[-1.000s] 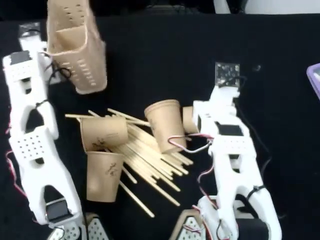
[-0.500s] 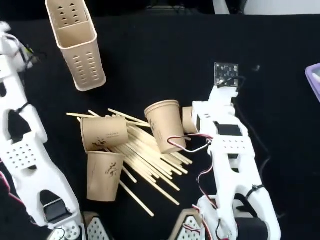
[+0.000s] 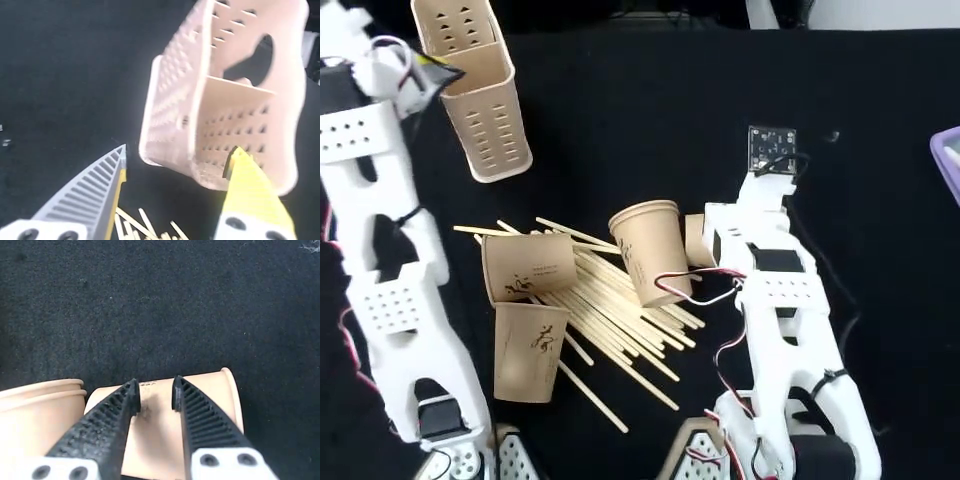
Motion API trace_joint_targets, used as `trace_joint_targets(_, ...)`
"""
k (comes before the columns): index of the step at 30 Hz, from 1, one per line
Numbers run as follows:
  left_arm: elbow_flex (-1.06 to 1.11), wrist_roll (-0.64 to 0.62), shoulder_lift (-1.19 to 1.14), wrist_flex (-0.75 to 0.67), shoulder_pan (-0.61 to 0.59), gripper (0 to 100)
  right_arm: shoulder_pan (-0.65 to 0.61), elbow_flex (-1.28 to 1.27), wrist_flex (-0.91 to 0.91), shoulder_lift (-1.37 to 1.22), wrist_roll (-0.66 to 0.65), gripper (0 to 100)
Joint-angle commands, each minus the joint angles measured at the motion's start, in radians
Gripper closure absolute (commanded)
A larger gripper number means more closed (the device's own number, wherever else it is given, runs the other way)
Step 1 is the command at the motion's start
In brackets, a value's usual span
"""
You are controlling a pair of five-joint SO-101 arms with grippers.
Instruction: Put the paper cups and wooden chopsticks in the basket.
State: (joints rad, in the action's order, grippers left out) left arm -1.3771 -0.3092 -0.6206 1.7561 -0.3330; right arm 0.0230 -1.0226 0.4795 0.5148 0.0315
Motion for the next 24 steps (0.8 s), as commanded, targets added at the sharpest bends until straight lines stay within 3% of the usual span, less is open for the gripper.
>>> trace_joint_targets(1,-0.047,-0.046,0.063,0.005,0.064,68,-0.012,0.004,-0.025,-0.004,-0.002,87.7)
trace_joint_targets(12,0.119,-0.048,-0.028,0.003,0.077,69,-0.012,0.004,-0.025,-0.004,-0.002,87.7)
trace_joint_targets(17,0.113,-0.044,-0.026,0.002,0.101,92,-0.012,0.004,-0.025,-0.004,-0.002,87.7)
trace_joint_targets(18,0.097,-0.025,-0.026,0.002,0.111,97,-0.012,0.004,-0.025,-0.004,-0.002,87.7)
trace_joint_targets(24,0.028,0.255,-0.026,0.003,0.205,97,-0.012,0.004,-0.025,-0.004,-0.002,87.7)
